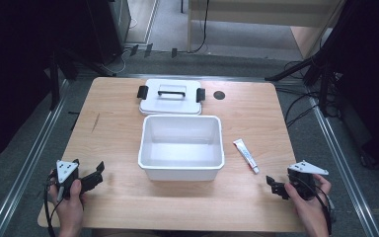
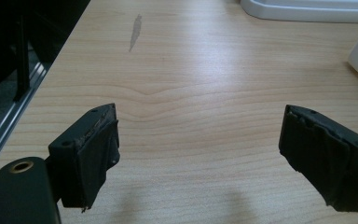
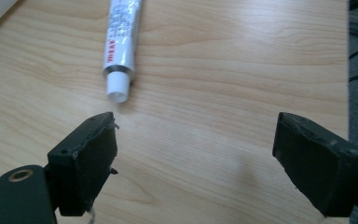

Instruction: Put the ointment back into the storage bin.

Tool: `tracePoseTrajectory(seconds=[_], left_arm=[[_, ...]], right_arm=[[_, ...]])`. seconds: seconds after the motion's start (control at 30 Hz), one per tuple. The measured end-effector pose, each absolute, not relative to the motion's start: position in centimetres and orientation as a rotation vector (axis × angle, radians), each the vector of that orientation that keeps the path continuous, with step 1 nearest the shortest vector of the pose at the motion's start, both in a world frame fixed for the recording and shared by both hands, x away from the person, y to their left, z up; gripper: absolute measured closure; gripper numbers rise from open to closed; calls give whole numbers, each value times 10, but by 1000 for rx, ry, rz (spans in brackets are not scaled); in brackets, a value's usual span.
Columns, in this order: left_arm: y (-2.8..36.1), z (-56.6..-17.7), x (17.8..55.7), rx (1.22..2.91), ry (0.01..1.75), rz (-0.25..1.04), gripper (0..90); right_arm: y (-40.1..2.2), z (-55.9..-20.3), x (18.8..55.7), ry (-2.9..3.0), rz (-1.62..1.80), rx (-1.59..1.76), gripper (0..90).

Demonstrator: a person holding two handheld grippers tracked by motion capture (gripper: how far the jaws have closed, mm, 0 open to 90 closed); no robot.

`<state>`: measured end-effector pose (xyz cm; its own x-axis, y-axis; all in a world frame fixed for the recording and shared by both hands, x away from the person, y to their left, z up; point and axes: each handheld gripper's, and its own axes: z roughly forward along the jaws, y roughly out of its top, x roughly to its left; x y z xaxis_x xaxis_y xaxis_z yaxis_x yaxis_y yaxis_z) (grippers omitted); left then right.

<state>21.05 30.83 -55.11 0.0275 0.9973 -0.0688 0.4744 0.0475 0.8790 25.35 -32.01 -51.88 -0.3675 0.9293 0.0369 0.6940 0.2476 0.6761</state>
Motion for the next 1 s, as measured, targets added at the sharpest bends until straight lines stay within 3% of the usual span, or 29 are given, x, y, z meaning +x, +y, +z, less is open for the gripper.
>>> tracePoseTrajectory(seconds=[0.27, 0.83, 1.0], left_arm=[[309, -551, 211, 1532, 1556, 847, 135], [310, -551, 209, 1529, 1536, 810, 134], [311, -551, 207, 1532, 1526, 795, 133]], right_arm=[[-296, -501, 277, 2362, 624, 1473, 139], [-250, -501, 317, 2581, 212, 1525, 148], [-242, -498, 330, 2599, 178, 1543, 243]])
